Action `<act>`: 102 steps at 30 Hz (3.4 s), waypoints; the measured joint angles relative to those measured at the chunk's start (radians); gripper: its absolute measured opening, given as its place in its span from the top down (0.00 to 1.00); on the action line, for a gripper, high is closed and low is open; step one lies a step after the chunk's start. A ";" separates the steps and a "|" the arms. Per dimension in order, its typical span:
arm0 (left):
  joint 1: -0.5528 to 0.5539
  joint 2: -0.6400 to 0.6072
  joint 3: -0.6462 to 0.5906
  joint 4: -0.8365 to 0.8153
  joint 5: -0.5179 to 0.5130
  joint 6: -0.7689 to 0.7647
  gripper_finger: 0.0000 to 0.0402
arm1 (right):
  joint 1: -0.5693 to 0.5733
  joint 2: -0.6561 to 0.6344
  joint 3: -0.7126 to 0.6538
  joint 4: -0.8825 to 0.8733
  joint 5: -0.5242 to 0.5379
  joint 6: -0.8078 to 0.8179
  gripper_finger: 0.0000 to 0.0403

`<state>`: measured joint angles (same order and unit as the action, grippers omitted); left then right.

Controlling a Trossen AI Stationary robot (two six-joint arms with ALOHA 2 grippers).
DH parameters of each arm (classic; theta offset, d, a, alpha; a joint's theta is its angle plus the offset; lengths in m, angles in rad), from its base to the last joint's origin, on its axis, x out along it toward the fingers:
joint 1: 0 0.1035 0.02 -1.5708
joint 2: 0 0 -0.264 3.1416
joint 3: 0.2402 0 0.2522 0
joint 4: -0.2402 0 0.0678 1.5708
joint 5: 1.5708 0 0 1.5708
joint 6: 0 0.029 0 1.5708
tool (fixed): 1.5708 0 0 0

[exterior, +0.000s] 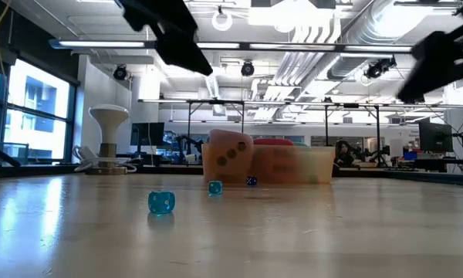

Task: Pick & Place Dice
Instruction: Put the small light blue dice into the orange container

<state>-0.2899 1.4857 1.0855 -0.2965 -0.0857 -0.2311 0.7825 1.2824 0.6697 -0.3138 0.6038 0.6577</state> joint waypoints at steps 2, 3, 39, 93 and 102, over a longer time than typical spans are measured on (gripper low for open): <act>-0.032 0.000 0.000 0.005 -0.023 -0.009 0.01 | 0.023 0.002 0.000 0.013 -0.029 -0.006 0.01; -0.047 0.000 0.000 0.004 -0.032 -0.012 0.01 | 0.030 0.002 0.000 0.015 -0.030 -0.006 0.01; -0.107 0.016 -0.487 0.687 -0.150 0.058 0.01 | -0.109 0.224 0.001 0.668 -0.009 -0.285 0.01; 0.022 0.442 -0.509 1.194 -0.200 0.028 0.12 | -0.131 0.225 0.001 0.692 -0.034 -0.297 0.01; 0.023 0.443 -0.509 1.190 -0.192 0.028 0.35 | -0.131 0.225 0.001 0.692 -0.030 -0.315 0.01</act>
<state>-0.2672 1.9282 0.5770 0.8939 -0.2782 -0.2028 0.6514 1.5074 0.6704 0.3779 0.5735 0.3428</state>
